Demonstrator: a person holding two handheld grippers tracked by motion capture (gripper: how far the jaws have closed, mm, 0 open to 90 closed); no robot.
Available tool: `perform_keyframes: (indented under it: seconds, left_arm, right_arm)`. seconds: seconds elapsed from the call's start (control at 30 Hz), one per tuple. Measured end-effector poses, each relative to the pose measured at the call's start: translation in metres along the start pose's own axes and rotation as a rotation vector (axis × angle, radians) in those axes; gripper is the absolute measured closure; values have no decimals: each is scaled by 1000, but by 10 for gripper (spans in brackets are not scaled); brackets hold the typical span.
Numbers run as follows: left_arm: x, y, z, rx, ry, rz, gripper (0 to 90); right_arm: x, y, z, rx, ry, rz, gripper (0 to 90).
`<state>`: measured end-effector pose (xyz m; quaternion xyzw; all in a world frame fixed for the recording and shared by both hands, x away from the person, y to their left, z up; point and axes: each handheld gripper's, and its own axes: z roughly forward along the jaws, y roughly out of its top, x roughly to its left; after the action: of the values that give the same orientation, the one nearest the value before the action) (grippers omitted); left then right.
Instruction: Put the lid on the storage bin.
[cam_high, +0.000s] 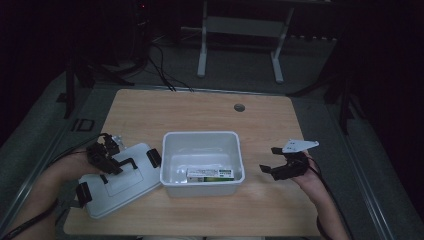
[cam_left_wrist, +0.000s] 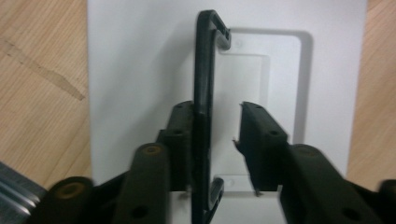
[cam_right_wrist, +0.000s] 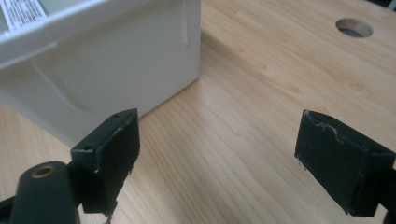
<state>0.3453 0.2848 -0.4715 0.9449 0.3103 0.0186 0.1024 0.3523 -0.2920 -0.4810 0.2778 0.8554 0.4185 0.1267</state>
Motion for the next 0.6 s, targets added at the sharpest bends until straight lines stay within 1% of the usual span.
perform_keyframes:
  seconds: [0.03, 0.07, 0.13, 0.17, 0.2, 0.23, 0.27, 0.4, 0.43, 0.47, 0.5, 0.53, 0.57, 0.6]
  left_arm:
    - [1, 1, 0, 8, -17, -3, 707]
    - [1, 2, 1, 10, -27, 4, 739]
    - [1, 3, 3, 28, -37, 11, 749]
    - [2, 4, 5, 37, -39, 18, 783]
    - [2, 4, 6, 42, -38, 16, 783]
    - [2, 5, 7, 48, -49, 13, 784]
    - [2, 5, 8, 47, -47, 21, 784]
    - [3, 8, 8, 38, -62, 17, 785]
    - [3, 8, 8, 33, -56, 26, 812]
    - [4, 8, 7, 27, -54, 22, 812]
    - [4, 8, 6, 27, -62, 17, 830]
    - [4, 8, 6, 31, -59, 21, 830]
    - [4, 7, 6, 32, -65, 16, 831]
    - [4, 7, 6, 29, -71, 20, 832]
  right_arm:
    - [0, -2, 1, 4, -2, 2, 138]
    - [1, -3, 1, 7, 0, 2, 138]
    - [2, -5, 2, 13, 0, -1, 138]
    - [3, -6, 2, 15, 1, 3, 138]
    - [3, -8, 3, 16, 2, 2, 138]
    - [4, -9, 3, 18, 0, 4, 138]
    - [4, -10, 3, 19, 0, 2, 138]
    - [4, -15, 3, 17, 1, 14, 138]
    - [4, -17, 2, 14, 3, 20, 138]
    - [4, -18, 2, 9, 0, 17, 138]
    - [4, -19, 2, 8, -4, 13, 138]
    - [4, -20, 2, 10, -3, 16, 138]
    - [5, -22, 1, 9, -2, 18, 138]
    - [5, -23, 1, 6, 0, 18, 138]
